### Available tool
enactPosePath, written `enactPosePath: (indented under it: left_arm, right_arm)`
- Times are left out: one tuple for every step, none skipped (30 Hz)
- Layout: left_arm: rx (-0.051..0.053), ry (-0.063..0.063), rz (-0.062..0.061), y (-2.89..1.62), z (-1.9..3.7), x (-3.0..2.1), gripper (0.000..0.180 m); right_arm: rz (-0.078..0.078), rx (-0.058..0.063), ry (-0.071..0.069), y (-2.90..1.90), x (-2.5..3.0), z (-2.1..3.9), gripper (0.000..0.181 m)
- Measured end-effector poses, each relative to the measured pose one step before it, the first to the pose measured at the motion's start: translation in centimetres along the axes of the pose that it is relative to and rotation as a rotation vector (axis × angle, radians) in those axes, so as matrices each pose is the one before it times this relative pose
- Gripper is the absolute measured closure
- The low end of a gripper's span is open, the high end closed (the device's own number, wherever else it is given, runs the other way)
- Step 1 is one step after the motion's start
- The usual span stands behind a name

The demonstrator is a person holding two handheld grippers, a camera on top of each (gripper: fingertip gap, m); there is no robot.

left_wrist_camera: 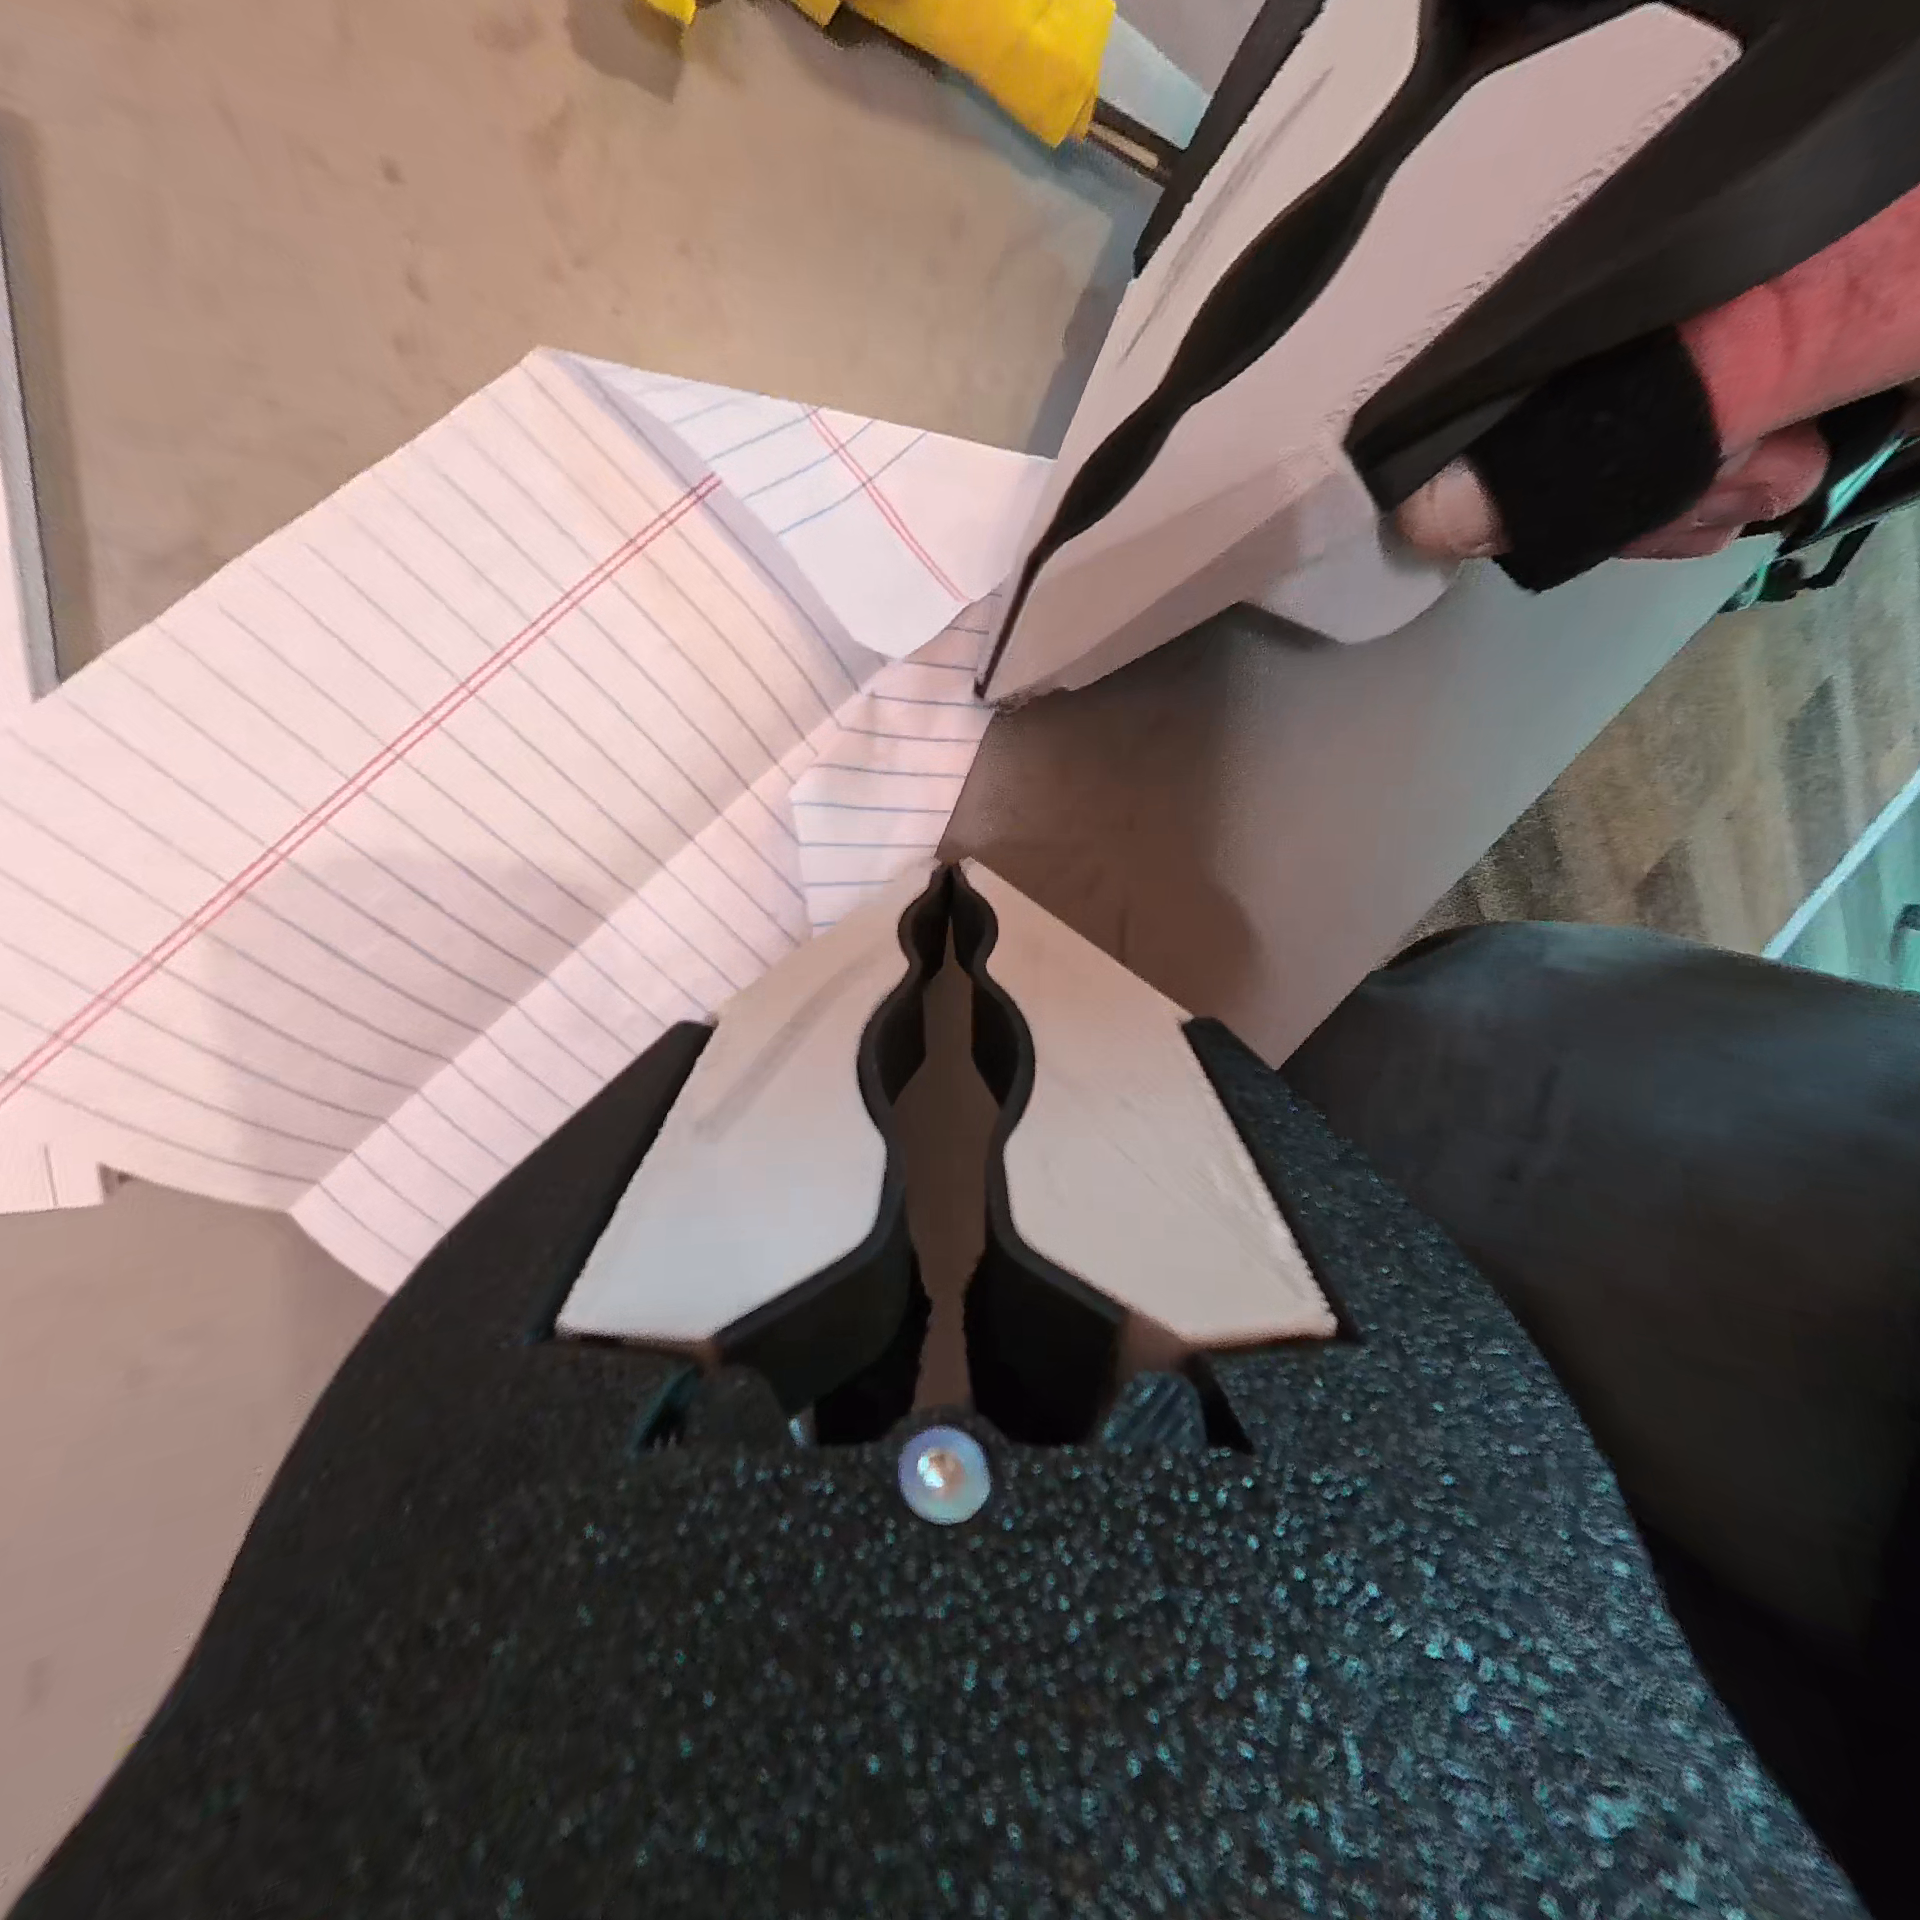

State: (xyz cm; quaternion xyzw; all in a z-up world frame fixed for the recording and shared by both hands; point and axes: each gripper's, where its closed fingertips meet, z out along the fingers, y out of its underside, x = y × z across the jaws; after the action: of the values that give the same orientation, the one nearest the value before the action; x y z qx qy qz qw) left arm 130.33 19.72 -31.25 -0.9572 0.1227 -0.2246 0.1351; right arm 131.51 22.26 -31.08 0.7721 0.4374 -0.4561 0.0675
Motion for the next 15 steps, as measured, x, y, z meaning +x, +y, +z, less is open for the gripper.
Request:
enactPosePath:
  left_arm:
    - [0.0004, 0.0071, -0.0139, 0.077, -0.068, -0.117, 0.18]
    - [0.0018, 0.0056, -0.0139, 0.026, -0.079, -0.099, 0.18]
    - [0.0031, 0.0111, -0.0194, 0.031, -0.042, -0.02, 0.18]
    - [0.0023, 0.0181, -0.029, 0.058, -0.027, 0.03, 0.18]
    - [0.0083, 0.03, -0.0306, -0.024, -0.063, 0.164, 0.18]
    - [0.0209, 0.0538, -0.037, -0.241, -0.144, 0.528, 0.18]
    - [0.0202, 0.0599, -0.0341, -0.353, -0.165, 0.763, 0.18]
    - [0.0229, 0.0144, -0.0111, -0.451, -0.169, 0.23, 0.18]
    - [0.017, -0.0044, -0.0055, -0.395, -0.069, -0.059, 0.18]
    - [-0.0015, -0.0033, -0.0189, -0.062, 0.146, -0.189, 0.18]
    - [-0.0058, -0.0016, -0.0273, 0.106, 0.231, -0.255, 0.18]
    - [0.0021, -0.0055, -0.0232, 0.088, 0.174, -0.337, 0.18]
    - [-0.0035, -0.0066, -0.0137, 0.255, 0.138, -0.33, 0.18]
    - [-0.014, -0.0023, -0.0099, 0.48, 0.112, -0.306, 0.18]
    - [0.0172, 0.0147, -0.0168, -0.006, -0.083, -0.013, 0.18]
  right_arm:
    - [0.0033, 0.0028, -0.0022, 0.002, -0.006, -0.012, 0.181]
    - [0.0056, 0.0021, -0.0034, 0.003, 0.001, 0.002, 0.181]
    - [0.0011, 0.0009, -0.0019, 0.002, -0.009, 0.0, 0.181]
    - [-0.0009, -0.0008, -0.0006, -0.01, 0.0, 0.002, 0.181]
    - [-0.0015, -0.0017, 0.0005, 0.013, 0.0, 0.0, 0.181]
    - [-0.0011, -0.0016, 0.0006, -0.003, 0.003, 0.003, 0.181]
    - [-0.0006, -0.0005, 0.0004, 0.003, -0.006, 0.002, 0.181]
    - [0.0006, 0.0004, 0.0, -0.005, -0.004, 0.003, 0.181]
    - [0.0015, 0.0012, -0.0011, -0.003, 0.0, 0.002, 0.181]
    - [0.0016, 0.0015, -0.0018, -0.002, 0.006, -0.002, 0.181]
    - [0.0022, 0.001, -0.0016, 0.0, -0.012, 0.0, 0.181]
    - [0.0001, -0.0002, 0.0002, 0.003, 0.003, -0.001, 0.181]
    - [-0.0014, -0.0018, 0.0021, 0.007, -0.002, 0.0, 0.181]
    - [-0.0011, -0.0026, 0.0025, -0.003, 0.004, 0.002, 0.181]
    - [-0.0012, -0.0023, 0.0019, 0.003, 0.005, 0.003, 0.181]
